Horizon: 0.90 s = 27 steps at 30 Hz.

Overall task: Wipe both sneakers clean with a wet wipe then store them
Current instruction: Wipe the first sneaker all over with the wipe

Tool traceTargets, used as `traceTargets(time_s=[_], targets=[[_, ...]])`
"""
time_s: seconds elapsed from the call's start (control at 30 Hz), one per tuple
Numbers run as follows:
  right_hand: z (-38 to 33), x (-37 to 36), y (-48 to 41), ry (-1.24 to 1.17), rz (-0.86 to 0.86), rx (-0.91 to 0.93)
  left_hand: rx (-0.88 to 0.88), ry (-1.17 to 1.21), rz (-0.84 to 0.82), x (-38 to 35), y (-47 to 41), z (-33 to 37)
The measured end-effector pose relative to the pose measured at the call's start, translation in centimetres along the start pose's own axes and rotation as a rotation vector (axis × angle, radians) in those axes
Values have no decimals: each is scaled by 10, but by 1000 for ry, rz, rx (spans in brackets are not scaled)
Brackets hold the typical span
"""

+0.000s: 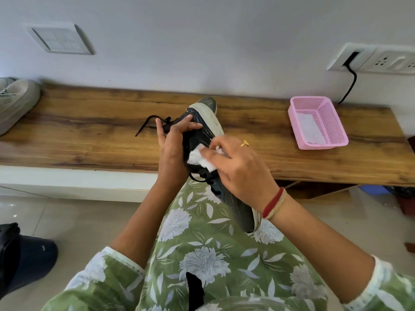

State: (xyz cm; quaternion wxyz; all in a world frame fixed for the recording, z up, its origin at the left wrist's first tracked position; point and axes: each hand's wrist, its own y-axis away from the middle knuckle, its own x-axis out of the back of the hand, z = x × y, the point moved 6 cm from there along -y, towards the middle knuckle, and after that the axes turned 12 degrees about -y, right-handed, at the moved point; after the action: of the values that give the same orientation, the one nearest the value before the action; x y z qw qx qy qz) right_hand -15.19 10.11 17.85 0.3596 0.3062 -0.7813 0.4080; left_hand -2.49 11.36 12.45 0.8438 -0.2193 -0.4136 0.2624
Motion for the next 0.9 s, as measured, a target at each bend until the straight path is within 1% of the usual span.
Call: traceTargets(time_s=[0.1, 0.17, 0.27, 0.33, 0.37, 0.43, 0.5, 0.63, 0.7, 0.73, 0.77, 0.83, 0.87, 0.9], targets=[[-5, 2, -10, -10, 63, 27, -60, -38, -28, -5, 2, 7], [-2, 0, 0, 11, 26, 42, -50, -22, -51, -5, 1, 11], [8, -4, 28, 75, -84, 17, -54, -45, -43, -1, 3, 5], [14, -7, 35, 20, -118, -40, -87, -103, -39, -2, 5, 2], [15, -7, 33, -45, -89, -88, -100, -128, -40, -4, 6, 3], [15, -5, 20, -148, 28, -171, -106, -150, -41, -8, 9, 7], [14, -5, 7, -168, 99, -209, -74, -140, -52, -11, 8, 9], [17, -12, 18, -69, 26, -193, 48, -56, -96, -10, 2, 0], [21, -11, 29, -85, 7, -221, 76, -48, -97, -9, 1, -5], [23, -8, 29, -130, 40, -256, 79, -52, -94, -9, 1, -6], [26, -3, 25, -189, 113, -304, 87, -50, -92, -10, 1, -5], [32, 7, 11, -293, 299, -378, 111, -40, -81, -12, 2, -5], [34, 9, 4, -314, 354, -387, 123, -39, -75, -13, 3, -4], [34, 7, -2, -318, 357, -383, 134, -39, -74, -14, 3, -4]])
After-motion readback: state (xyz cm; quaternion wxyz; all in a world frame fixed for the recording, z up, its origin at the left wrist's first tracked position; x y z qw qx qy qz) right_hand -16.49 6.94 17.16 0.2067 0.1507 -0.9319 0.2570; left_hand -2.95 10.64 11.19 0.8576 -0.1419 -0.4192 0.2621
